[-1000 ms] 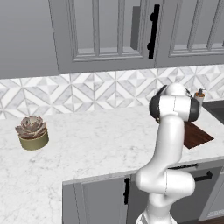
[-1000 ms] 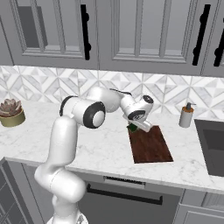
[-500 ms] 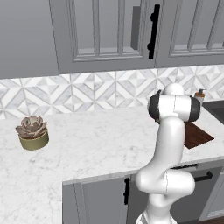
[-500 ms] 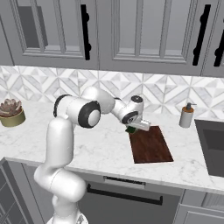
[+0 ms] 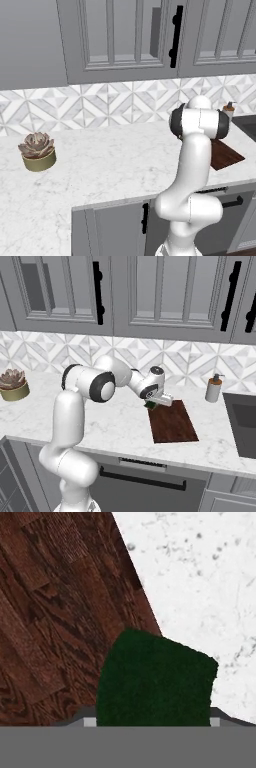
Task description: Pick up the sponge from the counter and clean the cutting board by briefly scrubbing or pressing down on the cutting board. Once finished, release the sponge.
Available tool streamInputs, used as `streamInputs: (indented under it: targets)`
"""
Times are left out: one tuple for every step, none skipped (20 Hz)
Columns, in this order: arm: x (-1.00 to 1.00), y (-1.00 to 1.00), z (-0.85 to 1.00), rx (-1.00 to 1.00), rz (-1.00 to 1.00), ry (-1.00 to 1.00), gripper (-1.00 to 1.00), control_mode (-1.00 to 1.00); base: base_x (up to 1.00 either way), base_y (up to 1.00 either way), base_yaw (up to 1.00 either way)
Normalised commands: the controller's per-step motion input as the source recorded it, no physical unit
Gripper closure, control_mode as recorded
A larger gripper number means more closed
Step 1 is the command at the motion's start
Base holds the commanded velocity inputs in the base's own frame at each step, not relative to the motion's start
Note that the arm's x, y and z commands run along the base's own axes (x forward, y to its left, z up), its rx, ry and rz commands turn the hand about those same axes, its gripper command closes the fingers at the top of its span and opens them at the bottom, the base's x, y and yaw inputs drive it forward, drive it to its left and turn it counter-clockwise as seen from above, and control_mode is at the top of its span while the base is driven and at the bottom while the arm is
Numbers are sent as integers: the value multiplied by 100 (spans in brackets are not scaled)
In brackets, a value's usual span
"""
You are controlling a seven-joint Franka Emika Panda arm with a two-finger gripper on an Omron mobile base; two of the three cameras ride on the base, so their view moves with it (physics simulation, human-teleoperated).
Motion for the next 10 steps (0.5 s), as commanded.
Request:
streamInputs:
  targets:
    - [-98, -74, -54, 6, 22, -5, 100, -100, 0, 0, 0]
    - [-100, -73, -50, 6, 22, -6, 100, -100, 0, 0, 0]
    - [-100, -72, -49, 6, 22, -7, 100, -100, 0, 0, 0]
    - [-100, -70, -47, 6, 22, -8, 100, -100, 0, 0, 0]
    - [-100, -69, -46, 5, 22, -8, 100, -100, 0, 0, 0]
    - [-100, -69, -48, 3, 22, -9, 100, -100, 0, 0, 0]
    - [-100, -68, -49, 2, 22, -9, 100, -100, 0, 0, 0]
    - [-100, -66, -51, 1, 22, -10, 100, -100, 0, 0, 0]
    - [-100, -65, -56, 0, 21, -10, 100, -100, 0, 0, 0]
    - [-100, -61, -60, 0, 20, -11, 100, -100, 0, 0, 0]
